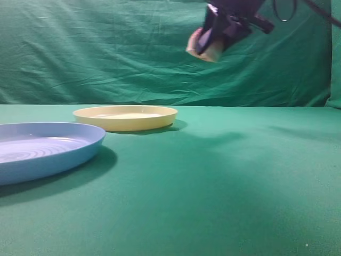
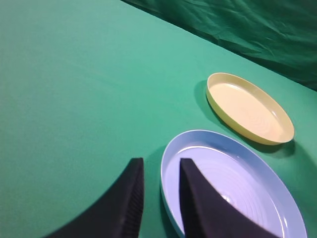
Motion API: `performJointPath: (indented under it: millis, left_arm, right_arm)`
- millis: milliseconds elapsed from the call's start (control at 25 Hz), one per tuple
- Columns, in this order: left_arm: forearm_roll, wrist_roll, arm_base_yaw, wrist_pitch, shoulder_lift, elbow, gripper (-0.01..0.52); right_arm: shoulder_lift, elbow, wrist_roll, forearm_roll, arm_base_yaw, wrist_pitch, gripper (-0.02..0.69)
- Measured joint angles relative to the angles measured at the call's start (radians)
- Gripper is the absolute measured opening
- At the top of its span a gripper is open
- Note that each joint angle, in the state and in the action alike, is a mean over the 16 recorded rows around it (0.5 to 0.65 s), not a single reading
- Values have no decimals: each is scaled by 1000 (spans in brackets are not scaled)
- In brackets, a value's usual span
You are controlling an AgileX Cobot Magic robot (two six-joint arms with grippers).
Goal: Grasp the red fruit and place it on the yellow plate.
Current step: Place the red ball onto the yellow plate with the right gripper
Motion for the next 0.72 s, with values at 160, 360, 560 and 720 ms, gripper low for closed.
performJointPath:
  millis: [160, 360, 560, 720]
  left_arm:
    - [0, 0, 0, 0, 0, 0, 157]
    - [0, 0, 0, 0, 0, 0, 157]
    - [0, 0, 0, 0, 0, 0, 157]
    - [0, 0, 0, 0, 0, 0, 157]
  right_arm:
    - [48, 0, -39, 4, 43, -84, 317]
    - [80, -5, -50, 1, 54, -134, 460]
    - [53, -20, -51, -13, 54, -128, 584]
    - [-12, -35, -49, -30, 54, -81, 562]
